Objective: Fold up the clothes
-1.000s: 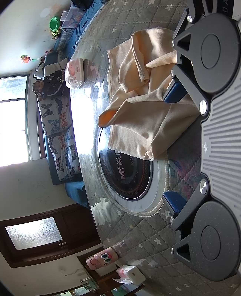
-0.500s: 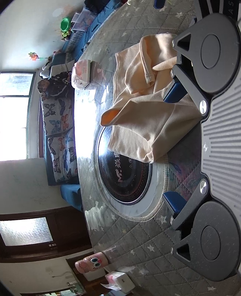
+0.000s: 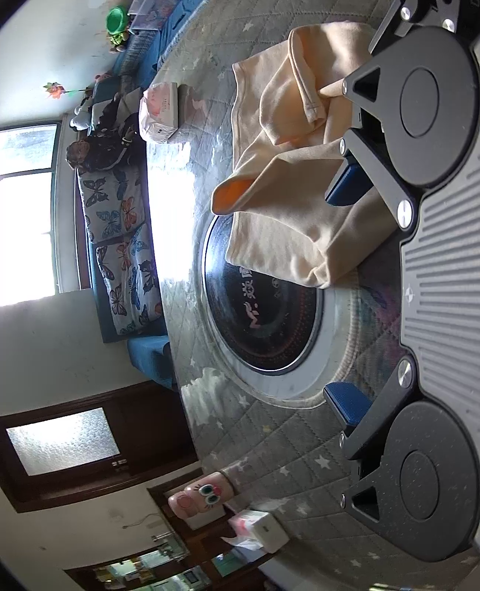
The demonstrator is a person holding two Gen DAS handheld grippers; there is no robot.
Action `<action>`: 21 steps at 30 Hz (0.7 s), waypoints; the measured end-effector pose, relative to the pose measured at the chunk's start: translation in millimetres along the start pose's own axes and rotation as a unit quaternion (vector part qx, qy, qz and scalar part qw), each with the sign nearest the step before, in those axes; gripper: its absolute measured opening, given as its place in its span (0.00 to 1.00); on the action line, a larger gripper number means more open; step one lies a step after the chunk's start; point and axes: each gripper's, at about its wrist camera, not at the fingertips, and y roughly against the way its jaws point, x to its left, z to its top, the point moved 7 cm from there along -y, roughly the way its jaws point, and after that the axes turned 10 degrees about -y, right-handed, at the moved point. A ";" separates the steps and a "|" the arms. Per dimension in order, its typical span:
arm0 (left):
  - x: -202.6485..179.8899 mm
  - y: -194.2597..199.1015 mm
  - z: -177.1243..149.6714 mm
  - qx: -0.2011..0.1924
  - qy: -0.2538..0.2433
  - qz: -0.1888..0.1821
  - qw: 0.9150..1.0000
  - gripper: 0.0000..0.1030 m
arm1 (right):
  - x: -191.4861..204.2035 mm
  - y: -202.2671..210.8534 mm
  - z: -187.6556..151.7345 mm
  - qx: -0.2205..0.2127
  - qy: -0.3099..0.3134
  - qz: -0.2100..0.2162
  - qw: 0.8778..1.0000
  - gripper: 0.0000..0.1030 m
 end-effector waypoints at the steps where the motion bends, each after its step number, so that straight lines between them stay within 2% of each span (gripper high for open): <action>1: -1.3 -0.8 2.1 -0.002 -0.003 0.003 1.000 1.00 | -0.8 -0.4 0.8 0.000 -0.001 0.000 1.000 1.00; 10: 7.8 -22.3 21.7 0.003 0.000 0.041 0.999 1.00 | -6.4 -10.0 10.1 0.001 -0.010 -0.001 1.000 1.00; 21: 22.0 -36.0 30.3 0.016 0.050 -0.018 0.998 1.00 | -5.6 -18.7 21.0 -0.001 -0.020 0.013 1.000 1.00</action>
